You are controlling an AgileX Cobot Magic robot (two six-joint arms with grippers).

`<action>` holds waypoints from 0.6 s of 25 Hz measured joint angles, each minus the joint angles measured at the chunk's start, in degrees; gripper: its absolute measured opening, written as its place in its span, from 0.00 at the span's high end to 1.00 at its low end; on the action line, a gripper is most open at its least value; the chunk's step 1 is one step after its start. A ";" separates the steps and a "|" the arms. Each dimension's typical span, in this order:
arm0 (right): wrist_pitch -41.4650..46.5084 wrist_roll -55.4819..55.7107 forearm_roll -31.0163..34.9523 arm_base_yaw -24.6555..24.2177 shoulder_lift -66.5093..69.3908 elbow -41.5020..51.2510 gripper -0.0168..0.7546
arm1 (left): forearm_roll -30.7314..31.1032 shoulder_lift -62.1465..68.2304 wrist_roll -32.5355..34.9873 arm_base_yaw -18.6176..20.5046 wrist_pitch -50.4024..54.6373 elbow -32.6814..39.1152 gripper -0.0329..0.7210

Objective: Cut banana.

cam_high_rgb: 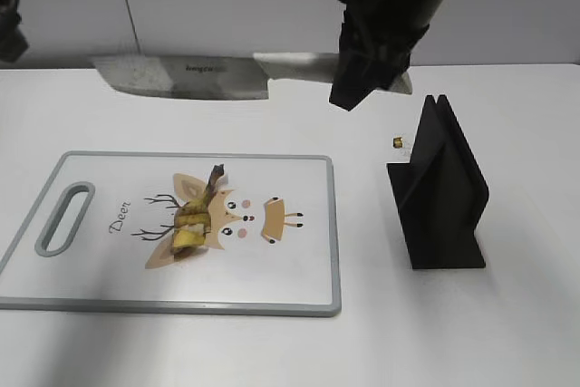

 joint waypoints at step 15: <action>2.58 38.39 0.19 0.00 -6.11 -0.53 0.77 | -8.20 -4.34 -10.78 14.90 18.31 -1.71 0.18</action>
